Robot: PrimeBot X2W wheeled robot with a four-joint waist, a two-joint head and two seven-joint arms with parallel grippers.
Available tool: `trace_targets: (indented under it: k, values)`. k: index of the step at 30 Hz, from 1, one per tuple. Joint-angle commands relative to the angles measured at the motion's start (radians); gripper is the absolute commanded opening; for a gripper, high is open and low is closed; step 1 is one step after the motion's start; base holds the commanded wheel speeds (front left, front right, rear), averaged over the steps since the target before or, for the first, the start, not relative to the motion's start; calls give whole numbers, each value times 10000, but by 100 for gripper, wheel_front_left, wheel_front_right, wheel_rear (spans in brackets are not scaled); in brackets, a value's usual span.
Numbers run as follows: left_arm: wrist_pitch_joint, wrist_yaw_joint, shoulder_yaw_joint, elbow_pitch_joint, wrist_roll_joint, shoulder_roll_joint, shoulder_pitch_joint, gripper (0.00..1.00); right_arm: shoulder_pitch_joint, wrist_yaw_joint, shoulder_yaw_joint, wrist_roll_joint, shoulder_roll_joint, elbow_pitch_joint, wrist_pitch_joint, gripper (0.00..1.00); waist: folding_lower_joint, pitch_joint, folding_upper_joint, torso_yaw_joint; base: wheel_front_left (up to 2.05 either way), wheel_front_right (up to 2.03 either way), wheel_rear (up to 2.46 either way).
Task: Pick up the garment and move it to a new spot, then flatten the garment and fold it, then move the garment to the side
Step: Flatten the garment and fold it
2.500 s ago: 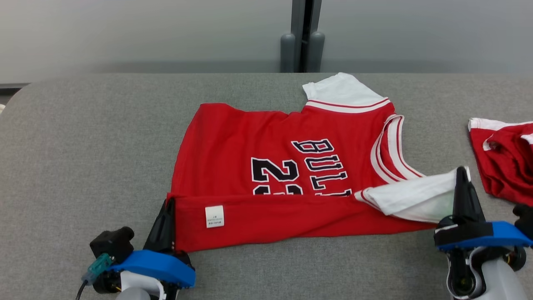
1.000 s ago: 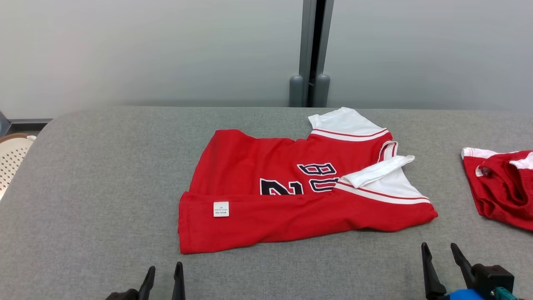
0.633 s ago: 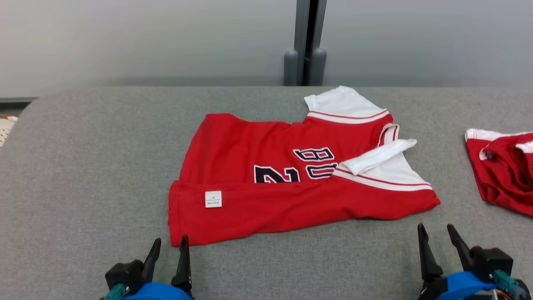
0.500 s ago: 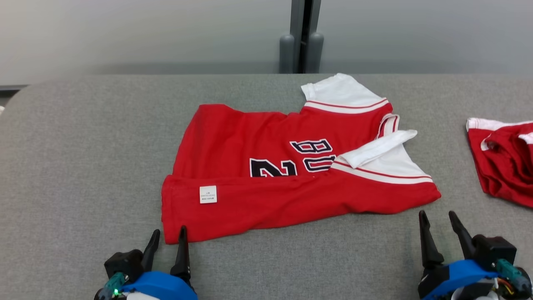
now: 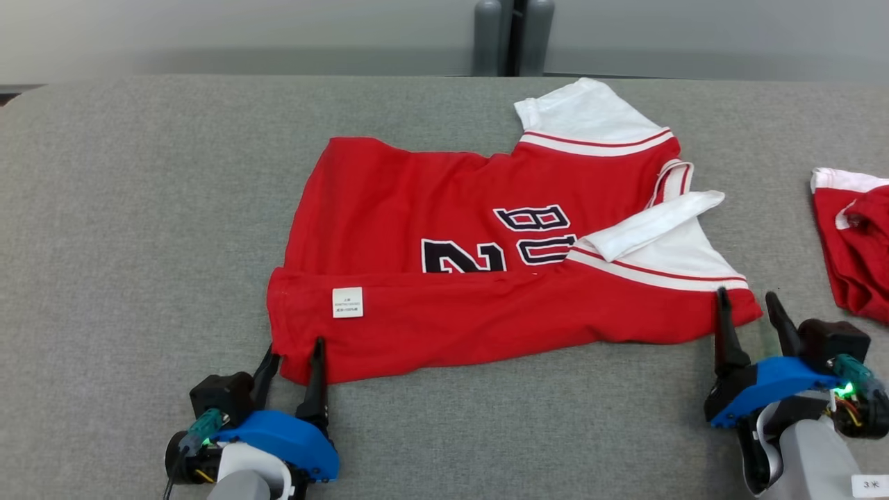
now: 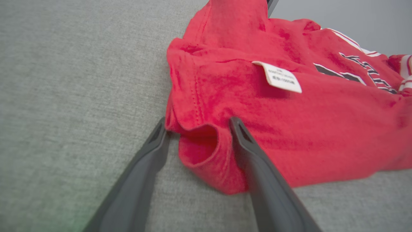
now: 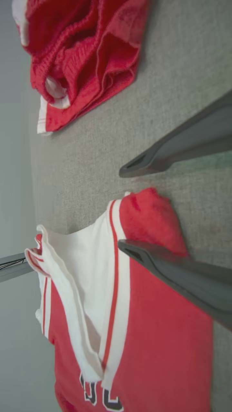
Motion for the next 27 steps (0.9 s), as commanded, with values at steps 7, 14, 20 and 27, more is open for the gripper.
trace_targets:
  k: [7, 14, 20, 27]
  values:
    - [297, 13, -590, 549, -232, -15, 199, 60, -331, -9, -680, -534, -4, 2260, 68, 99, 0, 18, -1, 274, 0, 0, 0]
    - [245, 12, -674, 293, -528, 159, 550, 0, -128, -9, -645, 184, -36, 1870, -6, 0, 0, -467, -1, 127, 0, 0, 0]
    - [176, 19, -120, -165, -363, 193, 1212, 0, 989, -9, -656, 808, -41, 954, -19, 0, 0, -1347, -1, 127, 0, 0, 0]
    - [165, 22, 133, -484, -63, 106, 2476, 0, 2723, -11, -673, 1383, -59, 328, -30, 0, 0, -2161, -1, 179, 0, 0, 0]
